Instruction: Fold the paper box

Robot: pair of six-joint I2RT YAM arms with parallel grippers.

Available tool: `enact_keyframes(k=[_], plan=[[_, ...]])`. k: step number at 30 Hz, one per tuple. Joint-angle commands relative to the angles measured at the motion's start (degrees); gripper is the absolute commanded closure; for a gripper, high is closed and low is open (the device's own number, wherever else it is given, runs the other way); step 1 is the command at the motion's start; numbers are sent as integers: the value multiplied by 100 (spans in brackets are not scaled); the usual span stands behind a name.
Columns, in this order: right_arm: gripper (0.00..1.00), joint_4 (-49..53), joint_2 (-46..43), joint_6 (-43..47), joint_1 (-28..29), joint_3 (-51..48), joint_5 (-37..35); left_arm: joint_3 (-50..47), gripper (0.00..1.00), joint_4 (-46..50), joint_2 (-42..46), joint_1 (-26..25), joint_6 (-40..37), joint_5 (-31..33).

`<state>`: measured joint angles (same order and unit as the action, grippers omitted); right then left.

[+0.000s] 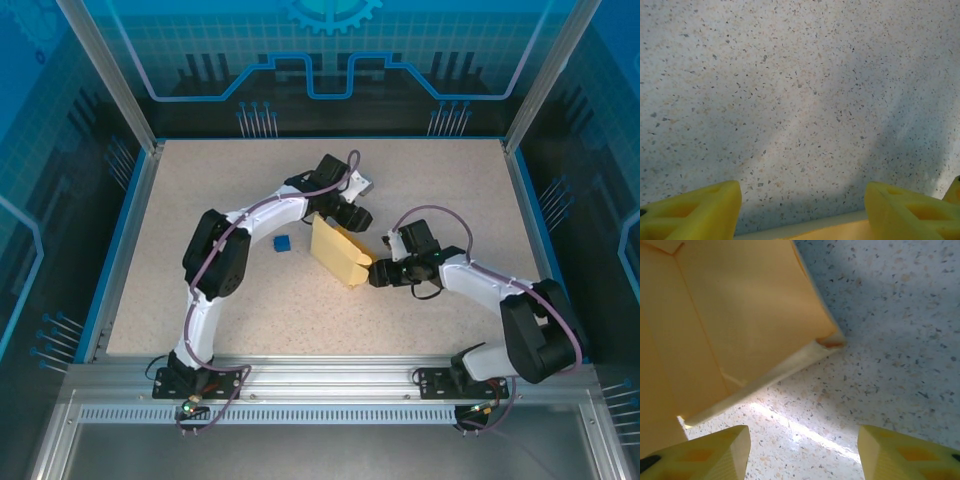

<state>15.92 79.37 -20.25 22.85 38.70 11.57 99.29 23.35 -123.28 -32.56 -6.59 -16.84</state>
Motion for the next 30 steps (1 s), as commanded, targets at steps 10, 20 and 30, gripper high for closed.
enact_keyframes(k=[10, 20, 30], plan=[[41, 360, -855, 337, -79, -76, -551, 180, 32, -230, 251, 196, 265, 8], [41, 178, -995, 211, -86, -146, -364, 367, 29, -311, -103, 239, -64, 150], [41, 175, -946, 188, -80, -126, -384, 222, 29, -503, -413, 243, 81, -38]])
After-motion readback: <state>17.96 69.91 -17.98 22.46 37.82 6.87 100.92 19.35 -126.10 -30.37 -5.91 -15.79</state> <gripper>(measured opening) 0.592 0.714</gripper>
